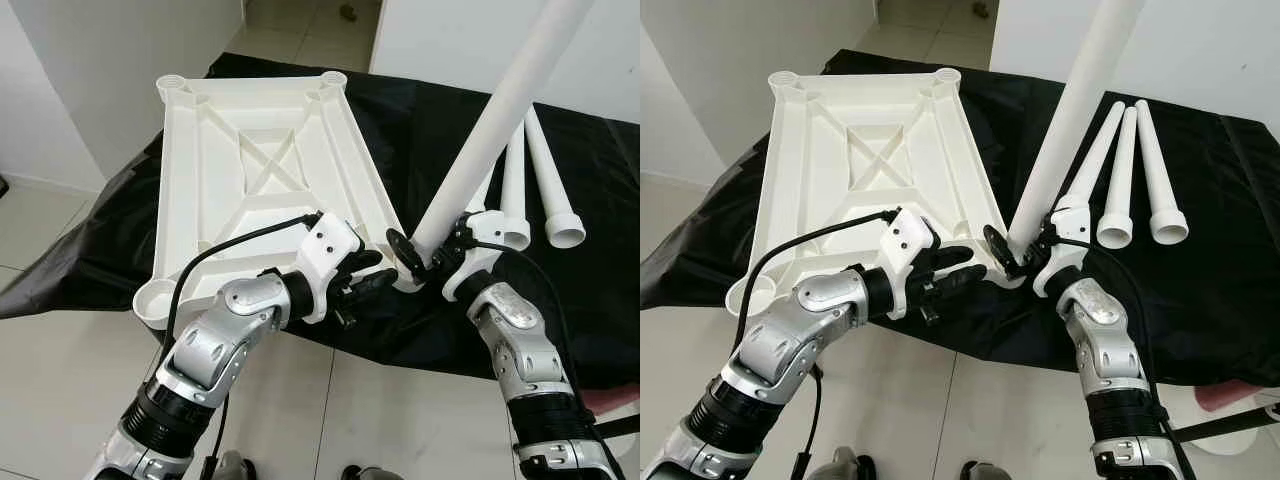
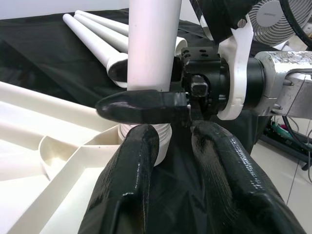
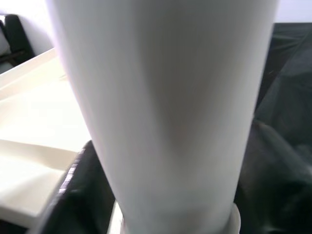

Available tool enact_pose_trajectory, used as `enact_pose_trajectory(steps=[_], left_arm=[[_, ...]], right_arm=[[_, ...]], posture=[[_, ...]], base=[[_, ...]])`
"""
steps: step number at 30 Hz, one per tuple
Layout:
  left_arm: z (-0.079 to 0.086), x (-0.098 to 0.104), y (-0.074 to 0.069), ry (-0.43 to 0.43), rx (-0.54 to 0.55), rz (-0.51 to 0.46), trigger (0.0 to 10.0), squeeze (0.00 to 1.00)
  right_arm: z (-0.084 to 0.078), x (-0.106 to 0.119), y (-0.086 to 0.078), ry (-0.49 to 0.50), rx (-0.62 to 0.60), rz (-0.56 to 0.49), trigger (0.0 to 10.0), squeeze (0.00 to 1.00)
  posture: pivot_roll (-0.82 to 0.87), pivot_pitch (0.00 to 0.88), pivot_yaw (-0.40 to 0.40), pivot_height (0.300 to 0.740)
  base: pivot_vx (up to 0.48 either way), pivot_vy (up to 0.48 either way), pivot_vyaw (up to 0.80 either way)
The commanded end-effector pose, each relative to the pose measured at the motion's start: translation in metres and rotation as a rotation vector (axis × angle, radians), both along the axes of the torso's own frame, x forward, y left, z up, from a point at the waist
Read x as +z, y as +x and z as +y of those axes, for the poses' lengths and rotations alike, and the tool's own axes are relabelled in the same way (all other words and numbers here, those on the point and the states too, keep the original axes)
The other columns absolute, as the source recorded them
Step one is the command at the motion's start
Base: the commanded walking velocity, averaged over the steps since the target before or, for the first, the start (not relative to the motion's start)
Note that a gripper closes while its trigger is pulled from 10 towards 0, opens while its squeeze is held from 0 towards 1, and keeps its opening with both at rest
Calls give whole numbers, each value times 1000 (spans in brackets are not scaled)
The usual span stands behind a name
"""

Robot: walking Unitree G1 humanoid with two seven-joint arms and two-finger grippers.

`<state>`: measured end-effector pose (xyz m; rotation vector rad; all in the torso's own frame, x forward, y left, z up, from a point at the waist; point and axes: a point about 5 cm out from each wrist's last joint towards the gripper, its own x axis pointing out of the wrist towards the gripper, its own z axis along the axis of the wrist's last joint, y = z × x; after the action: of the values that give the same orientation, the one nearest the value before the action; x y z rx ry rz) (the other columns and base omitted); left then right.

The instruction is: Building children table

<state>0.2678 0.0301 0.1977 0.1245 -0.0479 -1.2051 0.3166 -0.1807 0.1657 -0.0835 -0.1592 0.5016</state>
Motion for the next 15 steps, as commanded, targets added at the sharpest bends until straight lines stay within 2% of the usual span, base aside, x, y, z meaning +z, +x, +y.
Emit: enact_pose_trajectory(steps=[1, 11, 12, 13, 15], left_arm=[[-1, -1, -3, 6, -13, 7, 10000, 0], [-4, -5, -8, 13, -36, 17, 10000, 0], [-5, -5, -9, 13, -38, 17, 10000, 0], [-5, -5, -9, 13, -39, 18, 10000, 0], [-5, -6, -10, 13, -39, 19, 10000, 0]], right_arm=[[-6, -2, 0, 6, 6, 16, 0, 0], [-10, -4, 1, 8, 2, 24, 0, 0], [-9, -5, 1, 7, -15, 24, 1765, 0], [-9, -6, 1, 12, -31, 29, 10000, 0], [-7, -7, 1, 42, -76, 32, 10000, 0]], posture=[[56, 112, -32, 740], [56, 100, -37, 740], [58, 100, -38, 740], [57, 99, -40, 740], [58, 100, -42, 740]], base=[[0, 0, 0], [0, 0, 0], [0, 0, 0], [0, 0, 0], [0, 0, 0]])
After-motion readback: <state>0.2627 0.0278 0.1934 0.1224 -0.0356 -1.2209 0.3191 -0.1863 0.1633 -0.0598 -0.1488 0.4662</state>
